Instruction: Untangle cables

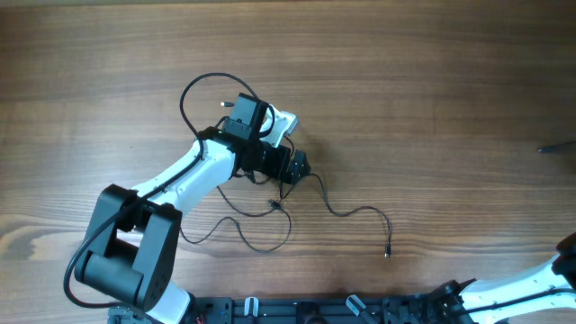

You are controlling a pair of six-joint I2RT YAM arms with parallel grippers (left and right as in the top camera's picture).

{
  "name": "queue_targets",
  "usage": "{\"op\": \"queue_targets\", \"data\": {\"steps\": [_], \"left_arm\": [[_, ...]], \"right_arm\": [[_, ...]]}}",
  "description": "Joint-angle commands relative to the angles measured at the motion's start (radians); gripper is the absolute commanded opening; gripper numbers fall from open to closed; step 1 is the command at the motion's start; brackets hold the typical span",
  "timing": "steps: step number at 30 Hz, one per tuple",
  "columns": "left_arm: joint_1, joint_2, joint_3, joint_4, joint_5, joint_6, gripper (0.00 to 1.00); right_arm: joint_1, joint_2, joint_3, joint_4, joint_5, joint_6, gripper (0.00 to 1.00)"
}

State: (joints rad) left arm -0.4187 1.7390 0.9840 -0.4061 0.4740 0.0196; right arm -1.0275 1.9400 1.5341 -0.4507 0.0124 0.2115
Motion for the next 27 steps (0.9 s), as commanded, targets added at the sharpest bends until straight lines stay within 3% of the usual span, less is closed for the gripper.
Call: {"op": "queue_targets", "data": {"steps": [1, 12, 15, 19, 20, 27], "left_arm": [[-0.005, -0.014, 0.013, 0.007, 0.019, -0.01, 1.0], [-0.005, -0.014, 0.013, 0.007, 0.019, -0.043, 1.0], [-0.005, -0.014, 0.013, 0.007, 0.019, -0.071, 1.0], [-0.005, -0.014, 0.013, 0.011, 0.014, -0.08, 1.0], [-0.005, -0.014, 0.013, 0.011, 0.014, -0.08, 1.0], [-0.005, -0.005, 0.013, 0.01, -0.027, -0.08, 1.0]], "right_arm": [[0.001, 0.023, 0.01, 0.021, 0.028, -0.029, 1.0], [-0.005, 0.165, 0.01, 0.164, 0.076, -0.058, 1.0], [-0.004, 0.192, 0.01, 0.185, 0.026, -0.092, 0.75], [0.002, 0.2, 0.01, 0.171, -0.164, -0.183, 0.1], [0.006, 0.2, 0.01, 0.151, -0.182, -0.182, 0.05], [0.1, 0.2, 0.01, -0.07, -0.187, -0.185, 0.05]]}}
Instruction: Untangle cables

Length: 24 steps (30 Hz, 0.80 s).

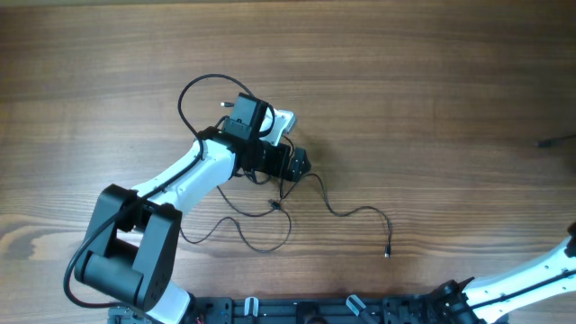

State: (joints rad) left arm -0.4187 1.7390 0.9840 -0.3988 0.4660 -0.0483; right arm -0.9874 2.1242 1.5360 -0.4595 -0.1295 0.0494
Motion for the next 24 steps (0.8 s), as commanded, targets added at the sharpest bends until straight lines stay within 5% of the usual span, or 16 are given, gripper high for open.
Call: {"op": "queue_targets", "data": {"steps": [1, 7, 9, 11, 24], "left_arm": [[-0.005, -0.004, 0.013, 0.003, -0.019, -0.013, 1.0], [-0.005, -0.003, 0.013, 0.003, -0.019, -0.013, 1.0], [-0.005, -0.003, 0.013, 0.003, -0.018, -0.013, 1.0], [-0.005, -0.003, 0.013, 0.003, -0.017, -0.013, 1.0], [0.013, -0.087, 0.1, 0.057, -0.012, -0.124, 1.0]], "right_arm": [[0.077, 0.016, 0.008, -0.088, -0.045, -0.024, 0.05], [0.174, 0.015, 0.008, -0.203, -0.045, -0.039, 0.08], [0.195, 0.003, 0.009, -0.229, -0.019, 0.02, 0.51], [0.198, -0.026, 0.009, -0.247, 0.005, 0.12, 0.63], [0.32, -0.462, 0.009, -0.451, -0.13, 0.18, 0.76]]}}
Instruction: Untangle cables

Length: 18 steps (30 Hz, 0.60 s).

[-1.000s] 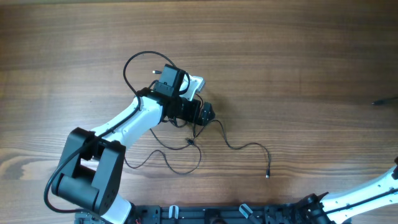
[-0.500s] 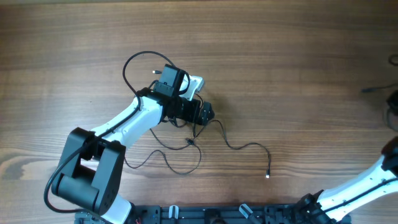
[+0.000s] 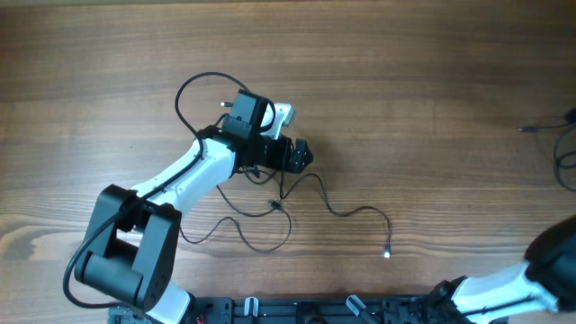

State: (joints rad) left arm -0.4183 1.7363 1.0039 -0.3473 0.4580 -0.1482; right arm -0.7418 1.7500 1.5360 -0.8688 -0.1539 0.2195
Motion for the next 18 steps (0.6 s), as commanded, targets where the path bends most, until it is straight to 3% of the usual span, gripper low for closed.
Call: {"op": "queue_targets", "data": {"steps": [1, 4, 7, 11, 14, 18], "left_arm": [[0.021, -0.108, 0.097, 0.002, -0.016, -0.024, 1.0], [0.06, -0.202, 0.125, -0.018, -0.105, -0.044, 1.0], [0.117, -0.3, 0.125, -0.08, -0.284, -0.186, 1.0], [0.215, -0.415, 0.125, -0.211, -0.423, -0.264, 1.0], [0.287, -0.473, 0.125, -0.311, -0.423, -0.265, 1.0], [0.36, -0.511, 0.125, -0.432, -0.422, -0.283, 1.0]], "right_arm": [[0.103, -0.105, 0.009, -0.063, -0.162, -0.011, 0.76], [0.228, -0.124, 0.008, -0.187, -0.309, -0.034, 0.76], [0.378, -0.122, -0.009, -0.277, -0.307, -0.019, 0.73], [0.585, -0.122, -0.069, -0.317, -0.307, 0.143, 0.74], [0.766, -0.121, -0.151, -0.243, -0.307, 0.312, 1.0], [0.979, -0.121, -0.294, -0.082, -0.307, 0.501, 1.0]]}}
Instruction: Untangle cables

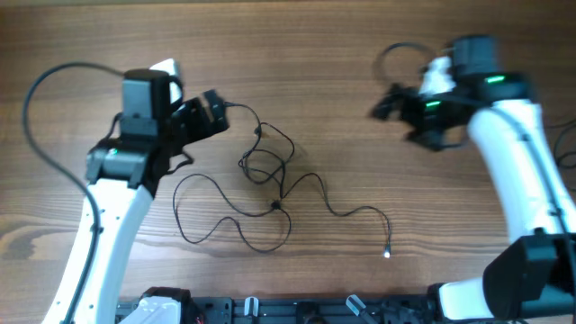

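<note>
A thin black cable (270,193) lies in loose loops at mid-table, knotted around a small tangle (261,166). Its free plug end (387,253) rests at the front right. One strand rises from the tangle to my left gripper (216,110), which sits left of the tangle and looks shut on that strand. My right gripper (387,103) hangs over the back right of the table, well clear of the cable. It is blurred, so how its jaws stand is unclear.
The wooden table (297,45) bears only the cable. The left arm's own supply lead (40,85) arcs at the far left. Another dark lead (567,144) shows at the right edge. The arm bases' rail (297,310) runs along the front edge.
My left gripper has moved left and back from the tangle, and a strand now stretches out to it. The loops have spread. My right arm has come in over the back right.
At first my left gripper was down on the bunched cable at mid-table and stayed there, shifting only slightly. My right arm was barely in view at the right edge. Now the left gripper is off to the left with a strand, and the right arm is over the table.
</note>
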You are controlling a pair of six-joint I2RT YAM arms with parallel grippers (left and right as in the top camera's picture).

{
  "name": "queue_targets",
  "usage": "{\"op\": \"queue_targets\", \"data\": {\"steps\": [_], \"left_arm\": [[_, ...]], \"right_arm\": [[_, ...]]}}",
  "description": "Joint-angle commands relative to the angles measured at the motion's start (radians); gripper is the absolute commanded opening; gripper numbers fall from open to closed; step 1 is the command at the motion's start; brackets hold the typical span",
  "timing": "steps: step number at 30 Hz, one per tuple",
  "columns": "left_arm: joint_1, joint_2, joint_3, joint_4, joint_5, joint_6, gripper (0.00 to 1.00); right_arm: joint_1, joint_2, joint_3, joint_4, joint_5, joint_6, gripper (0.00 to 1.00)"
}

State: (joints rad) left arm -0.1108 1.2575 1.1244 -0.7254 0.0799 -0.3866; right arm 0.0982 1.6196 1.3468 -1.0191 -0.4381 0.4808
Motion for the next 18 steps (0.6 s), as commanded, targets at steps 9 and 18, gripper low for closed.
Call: {"op": "queue_targets", "data": {"steps": [9, 18], "left_arm": [[0.108, -0.034, 0.003, -0.146, -0.038, -0.045, 1.0], [0.107, -0.033, 0.003, -0.174, 0.133, -0.045, 1.0]], "right_arm": [[0.488, 0.01, -0.41, 0.49, 0.058, 0.76, 0.97], [0.599, 0.011, -0.495, 0.721, 0.302, 1.037, 0.54]]}}
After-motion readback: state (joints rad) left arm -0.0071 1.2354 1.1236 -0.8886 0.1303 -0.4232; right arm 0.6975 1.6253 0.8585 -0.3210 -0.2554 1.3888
